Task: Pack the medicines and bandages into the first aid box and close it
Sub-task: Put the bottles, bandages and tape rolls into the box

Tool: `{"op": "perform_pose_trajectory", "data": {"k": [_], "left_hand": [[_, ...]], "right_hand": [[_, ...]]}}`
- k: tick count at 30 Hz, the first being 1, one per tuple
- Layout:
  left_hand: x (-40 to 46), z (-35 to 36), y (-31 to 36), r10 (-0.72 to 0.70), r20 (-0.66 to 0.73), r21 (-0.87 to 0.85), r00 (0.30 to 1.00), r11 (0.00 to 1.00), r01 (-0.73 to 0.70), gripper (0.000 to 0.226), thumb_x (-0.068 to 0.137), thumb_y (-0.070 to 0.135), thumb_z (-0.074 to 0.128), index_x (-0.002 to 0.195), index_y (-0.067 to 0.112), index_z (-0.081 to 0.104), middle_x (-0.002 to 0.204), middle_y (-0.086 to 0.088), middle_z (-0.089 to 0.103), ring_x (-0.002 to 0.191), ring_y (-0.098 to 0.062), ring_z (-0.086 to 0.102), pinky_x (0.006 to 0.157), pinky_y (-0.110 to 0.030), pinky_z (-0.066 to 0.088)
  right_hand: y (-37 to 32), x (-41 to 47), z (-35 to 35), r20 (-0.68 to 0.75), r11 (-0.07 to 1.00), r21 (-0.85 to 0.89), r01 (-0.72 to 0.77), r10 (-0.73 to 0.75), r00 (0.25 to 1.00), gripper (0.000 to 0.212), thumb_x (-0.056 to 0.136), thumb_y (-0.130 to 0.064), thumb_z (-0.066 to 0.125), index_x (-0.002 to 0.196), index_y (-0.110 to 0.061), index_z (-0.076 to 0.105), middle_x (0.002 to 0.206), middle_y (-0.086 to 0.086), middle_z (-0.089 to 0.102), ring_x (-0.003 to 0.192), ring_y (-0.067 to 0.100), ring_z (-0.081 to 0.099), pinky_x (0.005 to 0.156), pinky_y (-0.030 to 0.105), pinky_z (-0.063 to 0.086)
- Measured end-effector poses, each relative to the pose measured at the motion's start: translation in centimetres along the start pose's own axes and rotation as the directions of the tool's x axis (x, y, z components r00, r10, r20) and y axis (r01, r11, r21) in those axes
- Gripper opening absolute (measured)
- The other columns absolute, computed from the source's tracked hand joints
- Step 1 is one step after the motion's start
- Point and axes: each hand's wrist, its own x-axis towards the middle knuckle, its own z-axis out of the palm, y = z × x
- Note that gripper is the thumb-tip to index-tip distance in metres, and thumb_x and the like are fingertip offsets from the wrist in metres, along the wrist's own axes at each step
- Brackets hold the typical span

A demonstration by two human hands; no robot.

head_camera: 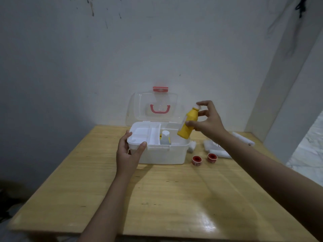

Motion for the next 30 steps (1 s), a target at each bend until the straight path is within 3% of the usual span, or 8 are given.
{"op": "perform_pose_trajectory", "data": {"k": [5, 9, 12, 15, 19, 23, 30], "left_hand": [[0.1, -0.2, 0.0, -0.014, 0.011, 0.021, 1.0, 1.0, 0.013, 0.054, 0.077, 0.02, 0.077, 0.123, 0.032, 0.051, 0.142, 0.014, 0.046, 0.124, -0.007, 0.051, 0.097, -0.028, 0.048], [0.2, -0.3, 0.1, -0.021, 0.02, 0.028, 1.0, 0.999, 0.02, 0.055, 0.077, 0.021, 0.078, 0.124, 0.031, 0.051, 0.143, 0.012, 0.046, 0.123, -0.007, 0.052, 0.097, -0.028, 0.048], [0.4, -0.4, -0.1, -0.028, 0.023, 0.035, 0.999, 0.999, 0.027, 0.055, 0.074, 0.024, 0.079, 0.122, 0.033, 0.052, 0.142, 0.011, 0.047, 0.125, -0.009, 0.051, 0.1, -0.033, 0.047], [0.5, -0.4, -0.2, -0.032, 0.024, 0.049, 0.999, 0.998, 0.031, 0.056, 0.069, 0.032, 0.079, 0.118, 0.037, 0.053, 0.142, 0.012, 0.047, 0.125, -0.01, 0.051, 0.102, -0.037, 0.046], [0.5, -0.5, -0.1, -0.035, 0.019, 0.052, 0.999, 0.998, 0.034, 0.061, 0.063, 0.042, 0.079, 0.117, 0.038, 0.053, 0.141, 0.013, 0.047, 0.125, -0.009, 0.051, 0.102, -0.036, 0.046], [0.4, -0.5, -0.1, -0.033, 0.019, 0.054, 0.999, 0.998, 0.032, 0.056, 0.072, 0.03, 0.08, 0.12, 0.035, 0.052, 0.14, 0.014, 0.048, 0.124, -0.009, 0.052, 0.101, -0.038, 0.048], [0.4, -0.3, -0.1, -0.019, 0.006, 0.06, 1.0, 0.998, 0.018, 0.054, 0.076, 0.022, 0.078, 0.122, 0.032, 0.051, 0.14, 0.01, 0.048, 0.123, -0.01, 0.052, 0.102, -0.038, 0.047]], "right_hand": [[0.1, -1.4, 1.1, 0.064, 0.987, -0.142, 0.072, -0.064, 0.996, 0.048, 0.062, -0.023, 0.085, 0.098, -0.026, 0.053, 0.098, -0.013, 0.06, 0.087, 0.008, 0.063, 0.07, 0.034, 0.055], [0.3, -1.8, 1.9, 0.079, 0.986, -0.155, 0.065, -0.053, 0.995, 0.027, 0.066, -0.018, 0.083, 0.084, -0.018, 0.064, 0.077, -0.003, 0.065, 0.069, 0.01, 0.063, 0.064, 0.027, 0.052], [0.7, -2.2, 2.5, 0.139, 0.97, -0.222, 0.098, -0.068, 0.988, 0.02, 0.064, -0.017, 0.084, 0.076, -0.017, 0.068, 0.071, 0.005, 0.067, 0.067, 0.016, 0.063, 0.066, 0.03, 0.053], [1.0, -2.7, 2.9, 0.173, 0.958, -0.254, 0.137, -0.095, 0.98, 0.019, 0.064, -0.017, 0.084, 0.078, -0.015, 0.071, 0.074, 0.009, 0.071, 0.074, 0.021, 0.068, 0.071, 0.034, 0.055], [0.9, -3.0, 3.1, 0.199, 0.962, -0.231, 0.142, -0.096, 0.975, 0.018, 0.07, -0.02, 0.081, 0.085, -0.013, 0.074, 0.075, 0.001, 0.069, 0.073, 0.011, 0.065, 0.071, 0.024, 0.054], [0.9, -3.4, 2.6, 0.215, 0.969, -0.194, 0.15, -0.107, 0.971, 0.021, 0.075, -0.022, 0.077, 0.094, -0.012, 0.075, 0.086, -0.002, 0.071, 0.08, 0.01, 0.067, 0.074, 0.022, 0.054], [4.0, -4.4, -1.8, 0.019, 0.97, -0.215, 0.113, -0.112, 0.994, 0.018, 0.081, -0.018, 0.07, 0.099, -0.018, 0.072, 0.092, -0.003, 0.073, 0.086, 0.009, 0.068, 0.078, 0.026, 0.055]]}}
